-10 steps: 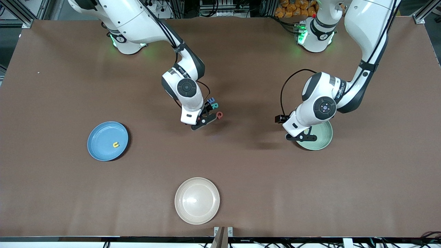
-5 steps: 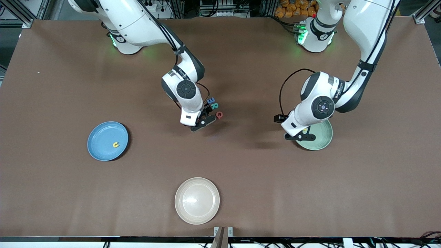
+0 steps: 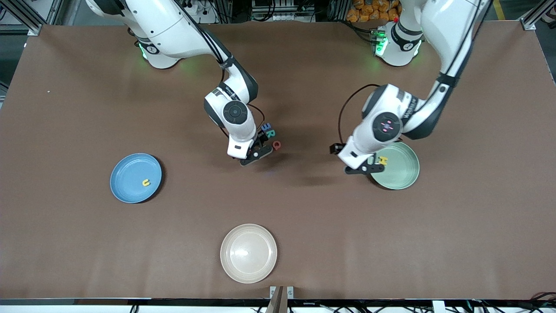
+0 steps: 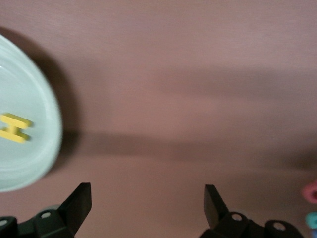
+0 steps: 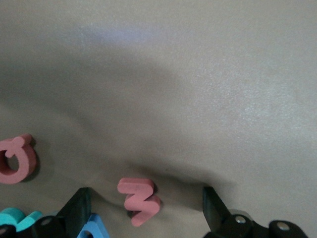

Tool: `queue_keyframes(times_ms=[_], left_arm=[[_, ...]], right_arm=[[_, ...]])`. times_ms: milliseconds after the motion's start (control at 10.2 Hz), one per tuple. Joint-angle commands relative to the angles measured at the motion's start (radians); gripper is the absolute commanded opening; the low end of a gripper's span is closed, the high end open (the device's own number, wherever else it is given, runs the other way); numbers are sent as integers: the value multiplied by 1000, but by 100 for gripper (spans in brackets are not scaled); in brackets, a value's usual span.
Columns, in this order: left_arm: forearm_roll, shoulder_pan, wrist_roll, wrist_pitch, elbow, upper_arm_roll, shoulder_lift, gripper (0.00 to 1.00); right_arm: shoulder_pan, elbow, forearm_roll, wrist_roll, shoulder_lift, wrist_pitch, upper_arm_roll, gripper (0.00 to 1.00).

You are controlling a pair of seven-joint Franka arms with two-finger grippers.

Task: Sort upper and lower case letters into plates
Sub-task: 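Grasp the pink m with the right gripper while the left gripper reaches letters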

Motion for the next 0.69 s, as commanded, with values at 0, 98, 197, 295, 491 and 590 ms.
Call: queue_keyframes(times_ms=[0,98,197,295,491,590], left_arm=[[15,-35,-77,-19,53,4,31,100],[15,-35,-77,-19,54,4,31,100],[13,-35,-78,-19,59,4,31,100],[12,-42,-78,-19,68,4,37,100],[11,-47,-92,-19,76,4,42,100],[11,-49,-93,-19,76,4,44,100]], right_arm=[[21,-26,-10,31,-26,-10,-11,100],[21,-27,-24,33,-27,-12,-16,100],[21,-29,-37,42,-32,-10,-18,100],[21,-29,-41,45,-32,-10,-18,100],[21,-28,-42,59,-30,-7,-16,0],[21,-27,-42,67,-30,-7,-16,0]])
